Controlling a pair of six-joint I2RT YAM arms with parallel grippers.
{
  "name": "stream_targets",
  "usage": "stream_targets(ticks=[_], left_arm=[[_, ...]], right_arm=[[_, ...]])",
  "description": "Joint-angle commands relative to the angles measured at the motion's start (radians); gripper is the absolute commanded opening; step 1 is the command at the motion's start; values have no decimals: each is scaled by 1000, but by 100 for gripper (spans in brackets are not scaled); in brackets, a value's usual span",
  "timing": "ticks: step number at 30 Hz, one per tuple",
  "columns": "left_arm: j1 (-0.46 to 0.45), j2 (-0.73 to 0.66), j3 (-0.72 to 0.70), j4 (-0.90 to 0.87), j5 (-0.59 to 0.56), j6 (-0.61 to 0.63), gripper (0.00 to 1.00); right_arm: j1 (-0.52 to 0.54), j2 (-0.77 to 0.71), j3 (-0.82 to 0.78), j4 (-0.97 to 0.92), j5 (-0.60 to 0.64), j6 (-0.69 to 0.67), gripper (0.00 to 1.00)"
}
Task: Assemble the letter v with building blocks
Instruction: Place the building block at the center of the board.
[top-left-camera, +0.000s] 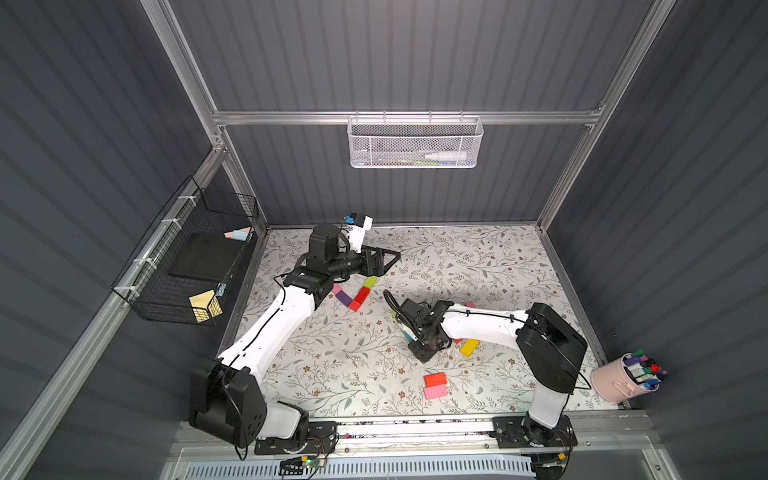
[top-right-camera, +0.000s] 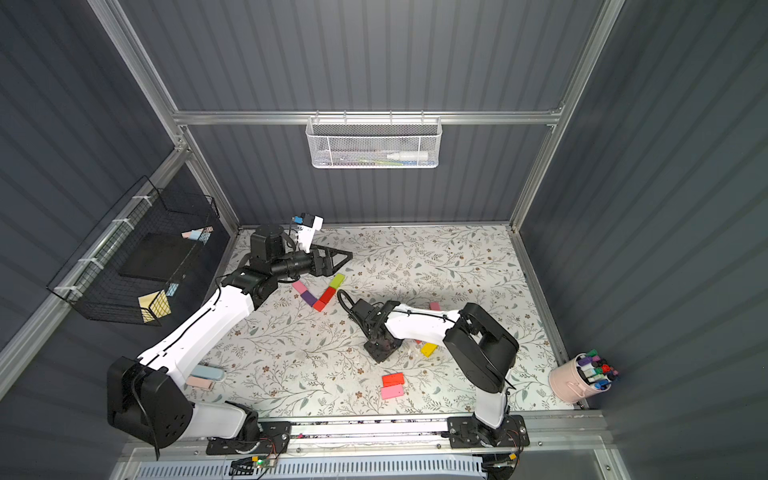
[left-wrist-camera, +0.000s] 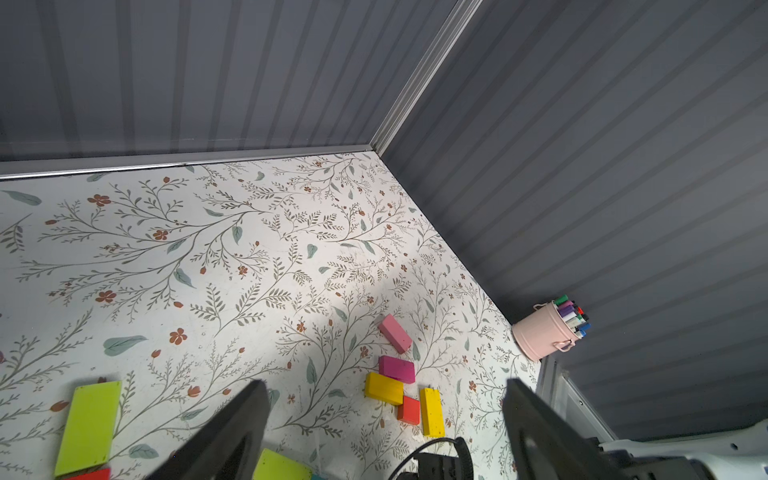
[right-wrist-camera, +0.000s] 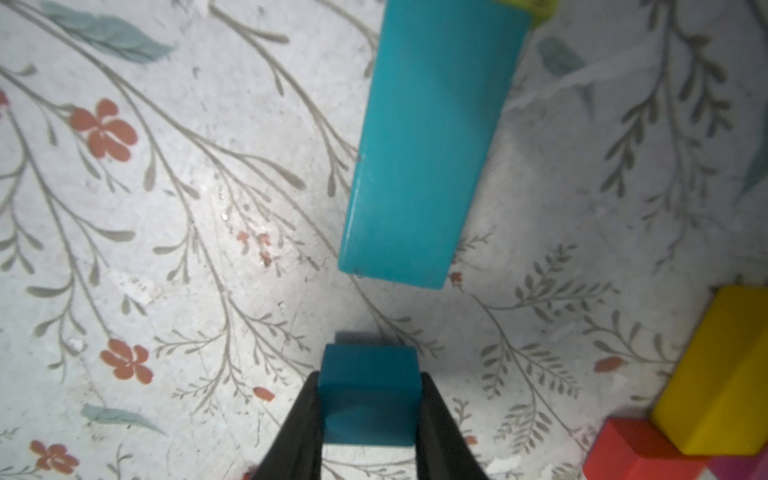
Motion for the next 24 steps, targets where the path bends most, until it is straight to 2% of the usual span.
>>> stream_targets(ticks=[1, 4, 9, 16, 20, 24], left_arm=[[3, 6, 25, -17, -10, 25, 91], [4, 12, 26, -18, -11, 27, 91], [4, 35, 24, -11, -12, 31, 91], [4, 86, 18, 15, -29, 37, 91], [4, 127, 12, 34, -30, 35, 90], [4, 154, -10, 26, -58, 46, 88]], right_arm=[[-3, 19, 15, 1, -26, -37, 25], [-3, 35, 23, -1, -30, -35, 31], [-8, 46, 33, 1, -12, -17, 46], [-40, -124, 32, -27, -22, 59, 62], [-59, -221, 12, -58, -35, 116, 62], [-79, -245, -55, -53, -83, 211, 46]])
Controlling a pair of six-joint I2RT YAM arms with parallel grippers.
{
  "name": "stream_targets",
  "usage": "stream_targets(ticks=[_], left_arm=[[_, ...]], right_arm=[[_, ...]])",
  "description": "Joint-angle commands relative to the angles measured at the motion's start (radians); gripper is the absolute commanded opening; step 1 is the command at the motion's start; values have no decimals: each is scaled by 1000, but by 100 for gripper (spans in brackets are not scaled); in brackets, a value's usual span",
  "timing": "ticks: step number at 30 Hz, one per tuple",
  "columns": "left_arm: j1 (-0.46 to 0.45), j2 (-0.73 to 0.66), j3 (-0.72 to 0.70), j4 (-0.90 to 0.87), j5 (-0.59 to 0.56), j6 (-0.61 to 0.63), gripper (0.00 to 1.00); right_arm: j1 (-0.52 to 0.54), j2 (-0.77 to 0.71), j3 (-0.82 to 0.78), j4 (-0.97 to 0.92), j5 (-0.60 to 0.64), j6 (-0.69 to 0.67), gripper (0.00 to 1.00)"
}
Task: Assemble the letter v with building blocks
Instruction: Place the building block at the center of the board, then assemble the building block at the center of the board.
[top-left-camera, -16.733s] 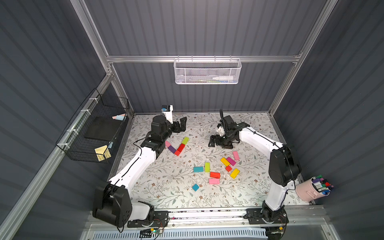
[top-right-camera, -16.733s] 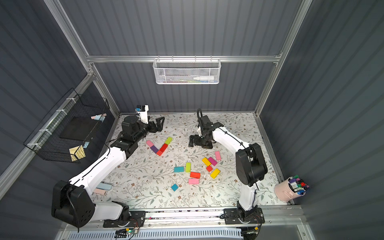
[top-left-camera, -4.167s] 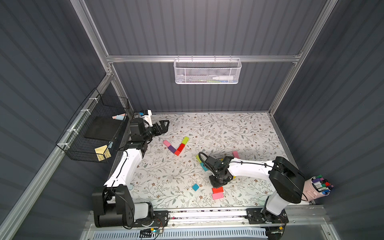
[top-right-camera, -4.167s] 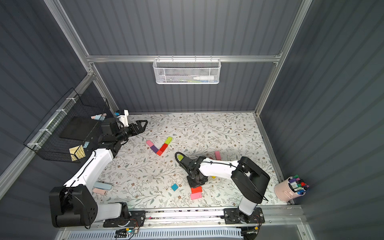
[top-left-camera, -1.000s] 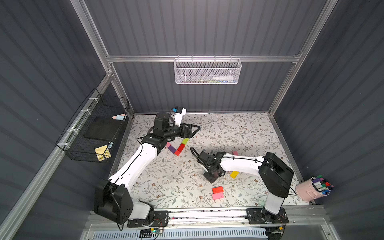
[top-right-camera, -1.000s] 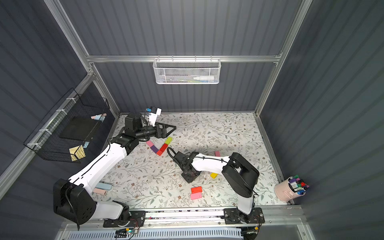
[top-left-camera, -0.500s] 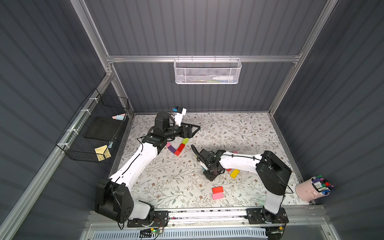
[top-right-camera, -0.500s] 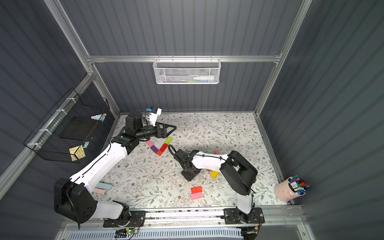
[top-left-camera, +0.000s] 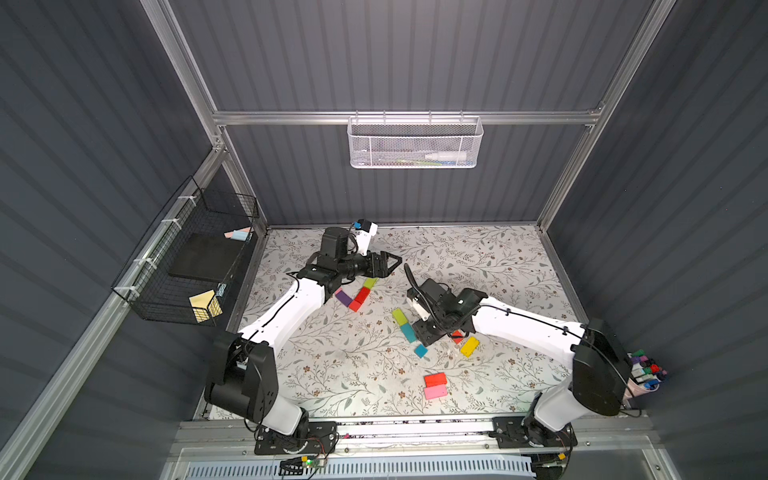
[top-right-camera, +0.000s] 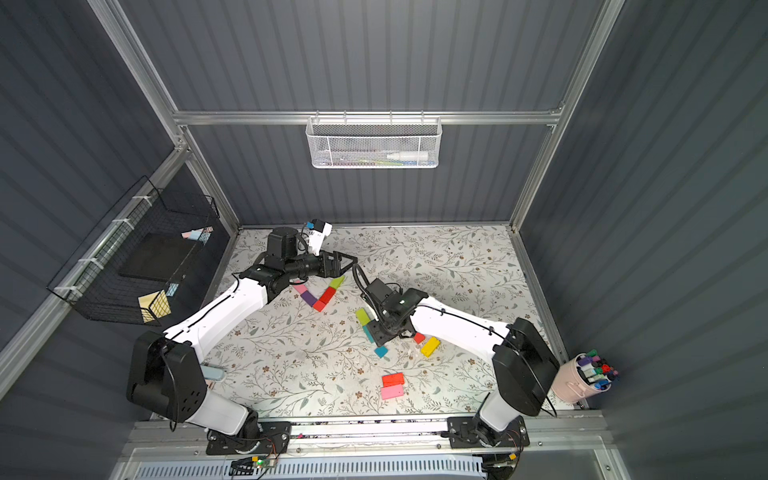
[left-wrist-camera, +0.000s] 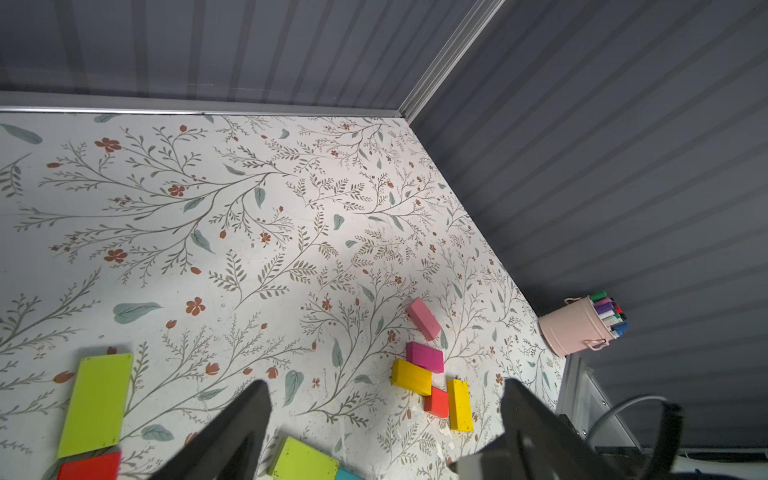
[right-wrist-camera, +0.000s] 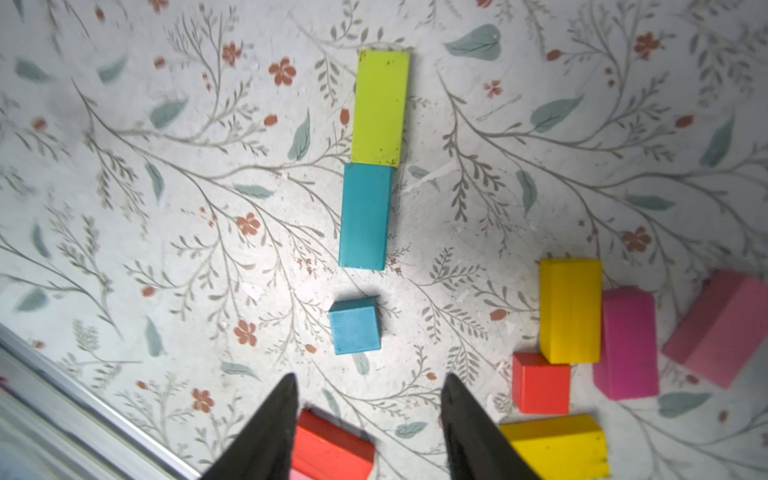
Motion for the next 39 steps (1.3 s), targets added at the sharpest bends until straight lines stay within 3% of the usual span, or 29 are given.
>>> stream_targets(ticks=[1, 6, 12, 20, 29, 39], left_arm=[[4, 7, -20, 13, -38, 33, 86], [4, -4, -56, 10, -43, 41, 83], [4, -21, -93, 20, -23, 41, 81], [4, -73, -133, -17, -53, 42, 73], [-20, -213, -324, -13, -31, -73, 50], [-214, -299, -480, 38, -99, -272, 48]], right_arm=[[-11, 21, -80, -35, -69, 113, 40], [0, -5, -207, 85, -167, 249, 14], [47, 11, -239, 146, -182, 335, 2], [77, 104, -254, 186, -118, 430, 0], [72, 131, -254, 204, -74, 424, 0], [27, 138, -279, 260, -70, 408, 0]])
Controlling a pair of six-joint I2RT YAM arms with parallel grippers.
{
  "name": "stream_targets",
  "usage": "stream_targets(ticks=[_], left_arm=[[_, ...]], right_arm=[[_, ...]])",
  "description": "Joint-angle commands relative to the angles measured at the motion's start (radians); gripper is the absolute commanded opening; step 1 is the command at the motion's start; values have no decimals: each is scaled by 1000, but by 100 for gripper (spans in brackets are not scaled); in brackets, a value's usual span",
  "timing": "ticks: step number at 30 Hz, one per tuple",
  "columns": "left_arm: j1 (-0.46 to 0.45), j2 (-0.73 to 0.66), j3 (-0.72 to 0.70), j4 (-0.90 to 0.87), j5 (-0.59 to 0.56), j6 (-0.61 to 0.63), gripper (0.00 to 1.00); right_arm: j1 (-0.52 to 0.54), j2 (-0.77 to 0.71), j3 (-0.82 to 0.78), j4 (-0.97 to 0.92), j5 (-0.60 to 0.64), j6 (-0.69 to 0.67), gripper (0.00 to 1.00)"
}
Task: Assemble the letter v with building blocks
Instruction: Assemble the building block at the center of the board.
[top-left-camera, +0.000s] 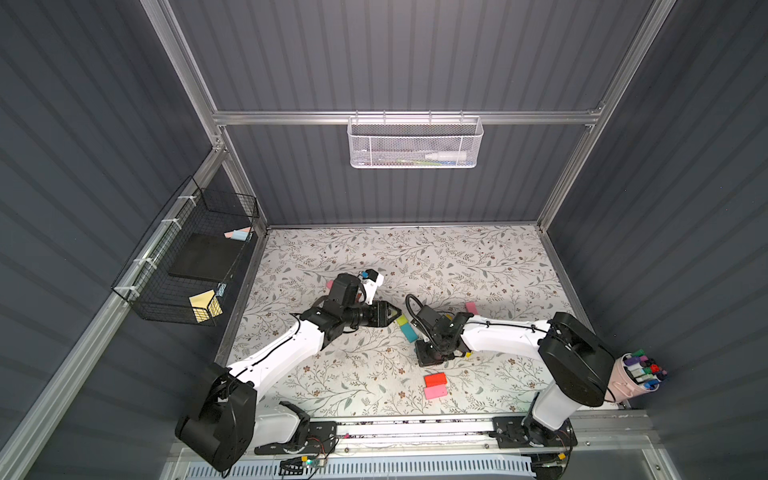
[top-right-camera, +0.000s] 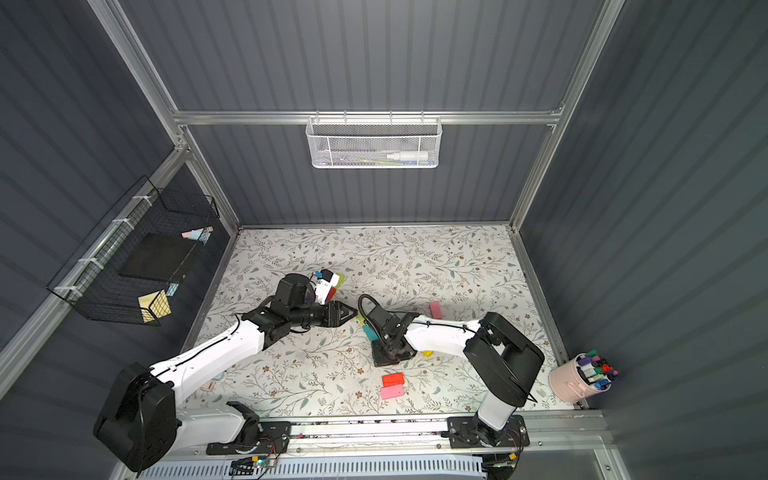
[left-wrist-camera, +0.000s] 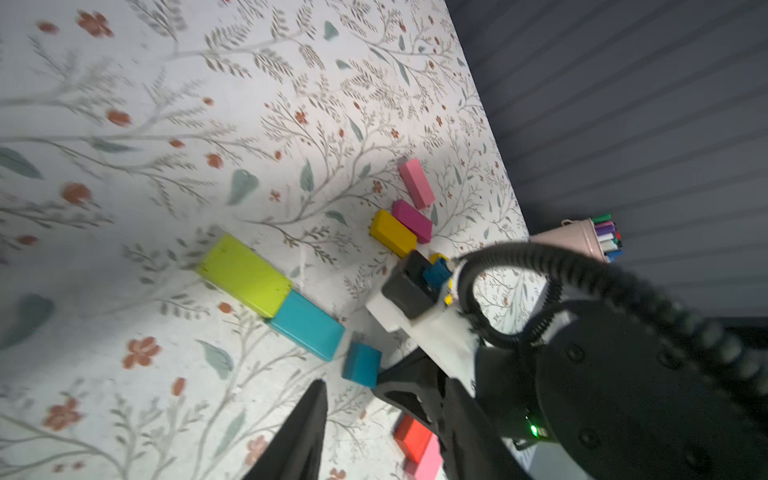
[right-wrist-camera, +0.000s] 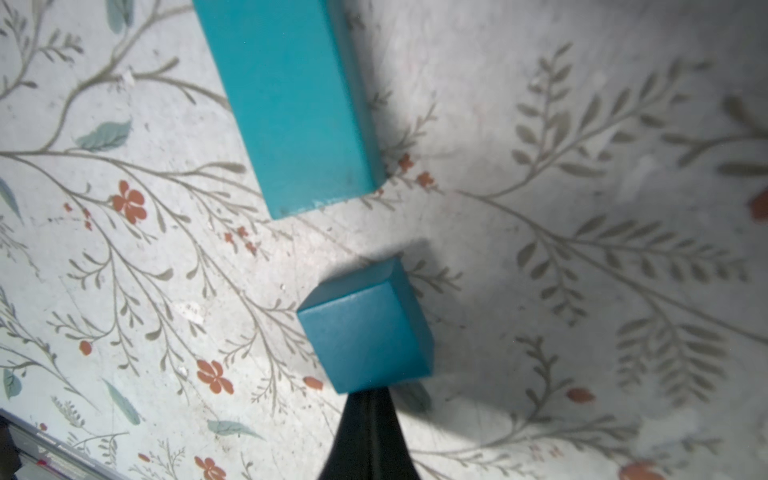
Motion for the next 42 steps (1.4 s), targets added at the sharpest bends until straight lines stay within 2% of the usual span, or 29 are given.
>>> stream_targets(ticks=[1, 5, 8, 18, 42], left_arm=[[-43, -37, -58, 46, -26, -100, 47], [-127, -34, -99, 58, -61, -142, 46], [-148, -65, -129, 64, -81, -167, 47], [-150, -51, -117, 58, -114, -152, 50], [-150, 31, -94, 93, -92, -128, 50]], right_arm=[[-9, 31, -30, 4, 34, -1, 0], [-9, 42, -19, -1, 38, -13, 0], [-9, 43, -19, 1, 37, -12, 0], [-15, 52, -23, -11, 63, -17, 0], [-45, 56, -42, -24, 71, -58, 0]])
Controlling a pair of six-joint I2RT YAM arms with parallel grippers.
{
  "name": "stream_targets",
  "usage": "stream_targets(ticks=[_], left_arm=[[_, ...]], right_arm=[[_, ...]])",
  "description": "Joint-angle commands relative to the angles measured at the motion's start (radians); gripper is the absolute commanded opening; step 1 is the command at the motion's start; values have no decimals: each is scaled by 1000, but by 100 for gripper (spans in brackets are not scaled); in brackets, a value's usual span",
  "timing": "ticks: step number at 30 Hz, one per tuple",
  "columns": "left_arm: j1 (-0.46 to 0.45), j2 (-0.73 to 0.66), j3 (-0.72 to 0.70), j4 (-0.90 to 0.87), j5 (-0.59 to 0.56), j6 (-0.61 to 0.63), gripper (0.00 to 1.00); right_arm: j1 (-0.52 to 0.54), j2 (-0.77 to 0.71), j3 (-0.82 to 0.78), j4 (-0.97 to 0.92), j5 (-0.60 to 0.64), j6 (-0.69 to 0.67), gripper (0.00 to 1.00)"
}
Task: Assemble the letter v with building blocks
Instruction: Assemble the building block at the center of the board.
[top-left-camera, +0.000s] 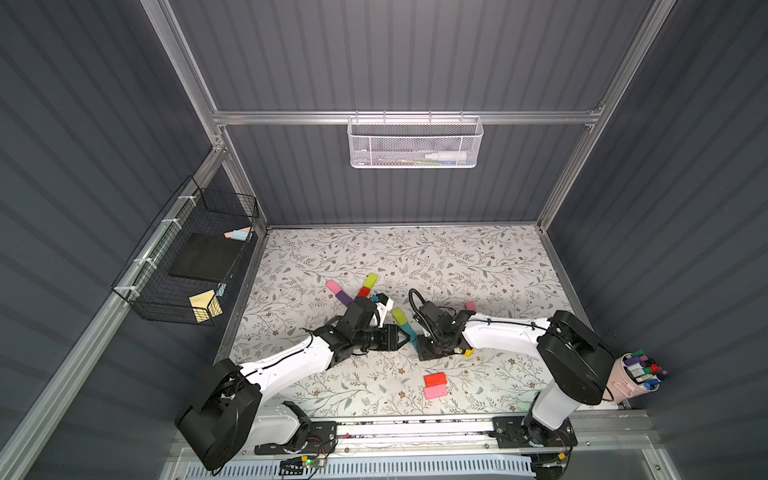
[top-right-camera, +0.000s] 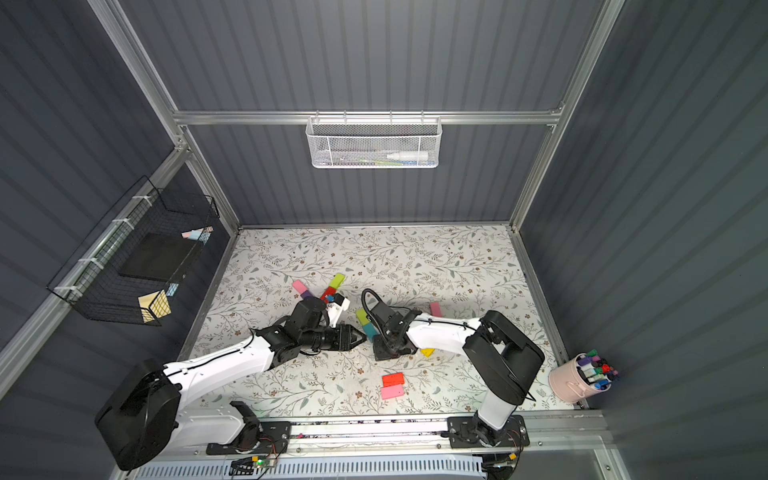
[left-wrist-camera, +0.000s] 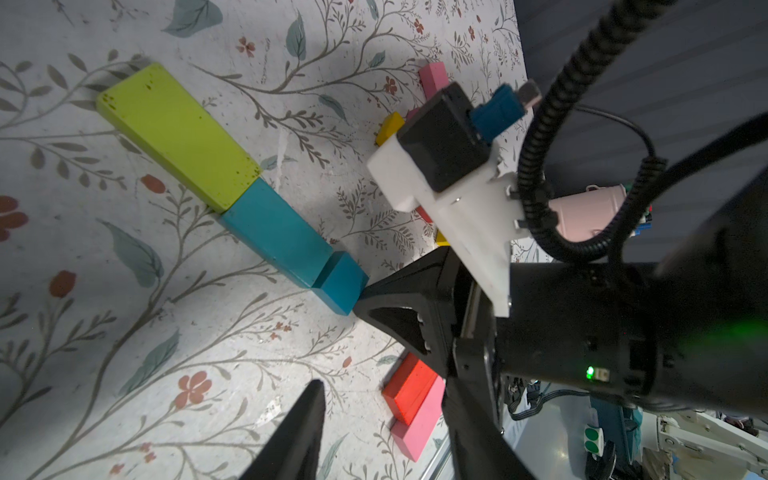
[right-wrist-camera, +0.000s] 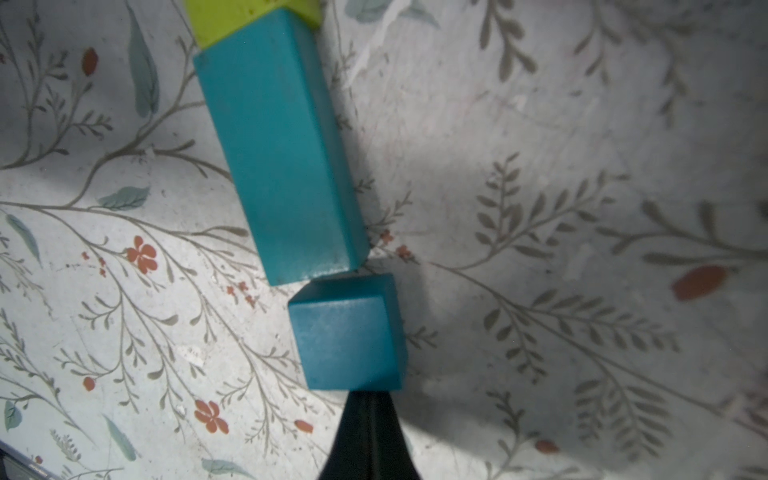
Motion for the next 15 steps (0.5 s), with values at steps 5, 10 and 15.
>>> stream_targets(ticks=[5, 10, 15], left_arm=[[2, 5, 33, -1, 4, 31, 51], [1, 24, 37, 13, 7, 35, 51], [1, 21, 39, 8, 9, 35, 50]], right_arm=[[-14, 22, -57, -76, 51, -8, 0], [-18, 42, -43, -76, 53, -13, 0], [-22, 48, -33, -76, 25, -24, 0]])
